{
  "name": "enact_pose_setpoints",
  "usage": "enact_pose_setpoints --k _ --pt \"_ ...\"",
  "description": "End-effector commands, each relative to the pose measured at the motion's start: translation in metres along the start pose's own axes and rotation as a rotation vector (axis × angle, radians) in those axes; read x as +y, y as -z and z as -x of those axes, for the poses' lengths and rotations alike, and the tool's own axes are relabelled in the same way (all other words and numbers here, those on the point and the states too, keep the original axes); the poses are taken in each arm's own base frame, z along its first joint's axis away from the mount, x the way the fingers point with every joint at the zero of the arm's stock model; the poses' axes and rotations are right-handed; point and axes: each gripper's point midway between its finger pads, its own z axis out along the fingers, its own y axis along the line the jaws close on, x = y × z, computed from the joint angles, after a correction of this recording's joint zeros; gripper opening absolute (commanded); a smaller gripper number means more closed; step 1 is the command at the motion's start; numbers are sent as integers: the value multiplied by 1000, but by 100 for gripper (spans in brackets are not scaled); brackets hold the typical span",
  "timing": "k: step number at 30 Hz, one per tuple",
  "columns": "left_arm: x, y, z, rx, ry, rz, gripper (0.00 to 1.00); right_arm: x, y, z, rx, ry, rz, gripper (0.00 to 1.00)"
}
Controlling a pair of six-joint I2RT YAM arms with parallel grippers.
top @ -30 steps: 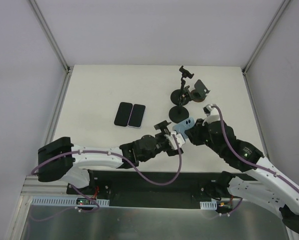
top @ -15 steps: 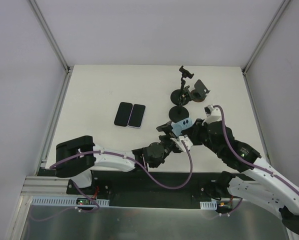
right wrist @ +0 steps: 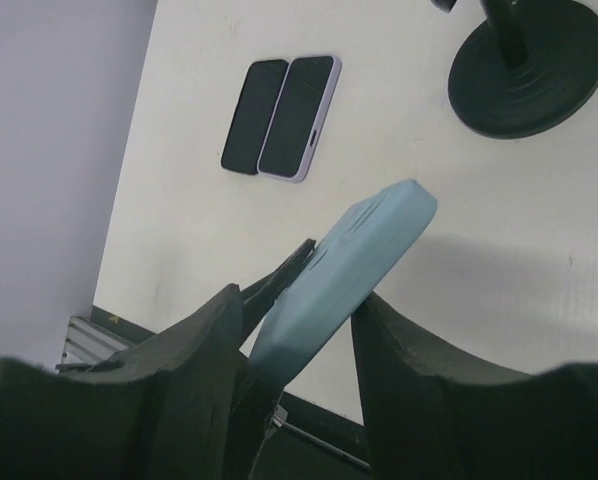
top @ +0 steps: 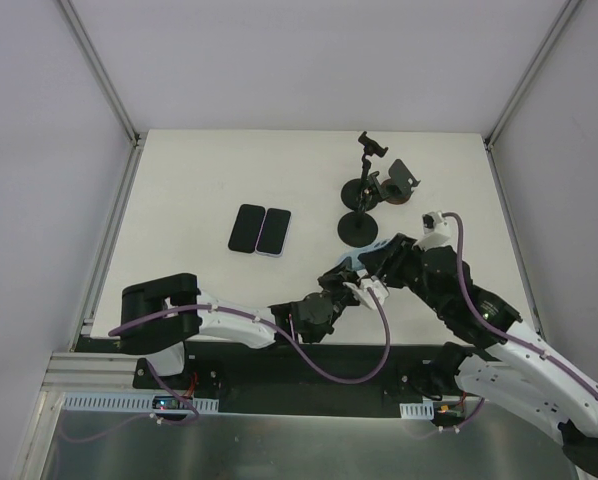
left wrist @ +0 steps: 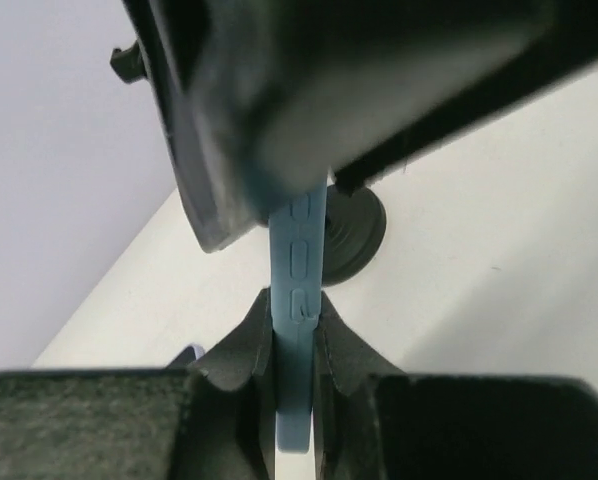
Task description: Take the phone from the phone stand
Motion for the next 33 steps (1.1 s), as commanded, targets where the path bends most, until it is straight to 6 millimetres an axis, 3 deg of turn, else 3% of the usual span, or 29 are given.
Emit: enact_pose_setpoints --k 1,2,9,10,13,14,16,17,19,20,23,24,26,27,31,33 --pt "16 -2 15 -10 115 62 0 17 9 32 -137 -31 75 54" --pt "17 0 15 -10 133 58 0 16 10 33 -143 -31 74 62" --pt "16 6 2 56 216 5 0 3 25 51 -250 14 53 87" --pt "17 8 -11 102 201 -10 0 1 27 51 -257 27 46 91" --pt "23 11 -16 138 294 -41 0 -10 34 57 -292 68 6 99" --pt "30 13 -28 195 331 -45 0 -15 38 61 -315 71 -13 100" --pt "38 16 -35 230 419 -67 0 -24 42 62 -323 100 -45 97" --pt "48 18 -57 304 420 -63 0 -28 46 66 -347 100 -62 96" --pt "59 24 -69 345 470 -70 0 -36 49 66 -353 130 -91 96" --pt "76 27 -92 418 488 -39 0 -39 53 68 -369 133 -101 96" --pt "95 35 -112 493 566 -54 0 -49 57 69 -379 164 -133 96" --pt "115 43 -138 580 597 -15 0 -50 57 69 -380 172 -139 96" --pt "124 48 -145 619 682 -60 0 -53 58 68 -380 190 -146 96" --pt "147 59 -171 703 727 -4 0 -53 58 68 -379 196 -145 96" --pt "190 68 -194 806 845 73 0 -55 56 66 -368 231 -153 96" --pt "195 69 -197 838 919 32 0 -55 55 65 -359 256 -156 96"
